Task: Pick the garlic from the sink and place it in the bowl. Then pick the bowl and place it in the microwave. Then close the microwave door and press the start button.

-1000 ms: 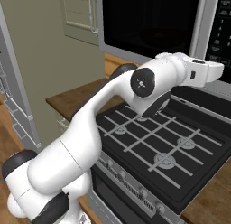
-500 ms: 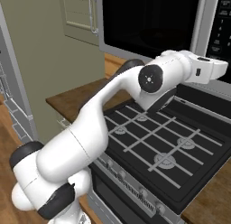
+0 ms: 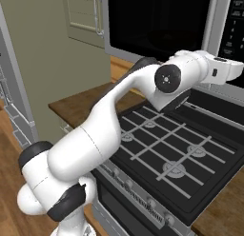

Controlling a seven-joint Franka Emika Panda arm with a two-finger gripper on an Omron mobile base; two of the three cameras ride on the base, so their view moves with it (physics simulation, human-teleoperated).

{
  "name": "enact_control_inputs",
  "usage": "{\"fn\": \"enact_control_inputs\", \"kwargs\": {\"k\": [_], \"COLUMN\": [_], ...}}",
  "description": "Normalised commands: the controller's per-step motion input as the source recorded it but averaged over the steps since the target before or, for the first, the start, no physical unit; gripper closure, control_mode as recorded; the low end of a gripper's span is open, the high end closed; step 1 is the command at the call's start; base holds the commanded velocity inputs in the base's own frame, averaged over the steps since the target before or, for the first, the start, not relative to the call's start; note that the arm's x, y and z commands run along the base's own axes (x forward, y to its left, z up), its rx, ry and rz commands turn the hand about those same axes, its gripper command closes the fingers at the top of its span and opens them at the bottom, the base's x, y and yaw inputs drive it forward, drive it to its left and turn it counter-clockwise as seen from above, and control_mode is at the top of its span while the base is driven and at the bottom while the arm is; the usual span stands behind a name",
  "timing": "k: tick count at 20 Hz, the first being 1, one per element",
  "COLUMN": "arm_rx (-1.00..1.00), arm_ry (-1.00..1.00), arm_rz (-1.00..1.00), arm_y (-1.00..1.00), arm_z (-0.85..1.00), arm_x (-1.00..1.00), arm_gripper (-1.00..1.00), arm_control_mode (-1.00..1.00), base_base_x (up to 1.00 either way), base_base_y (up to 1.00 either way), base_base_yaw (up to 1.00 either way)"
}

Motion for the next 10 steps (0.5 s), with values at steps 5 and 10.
{"fn": "enact_control_inputs", "kwargs": {"k": [5, 10], "arm_rx": [0.01, 0.00], "arm_ry": [-0.10, -0.10], "arm_rz": [0.06, 0.07], "arm_y": [-0.17, -0.06], "arm_z": [0.00, -0.11], "arm_x": [0.00, 0.01], "arm_gripper": [1.00, 1.00], "arm_control_mode": [-1.00, -1.00], "base_base_x": [0.00, 0.00], "base_base_y": [0.00, 0.00], "base_base_yaw": [0.00, 0.00]}}
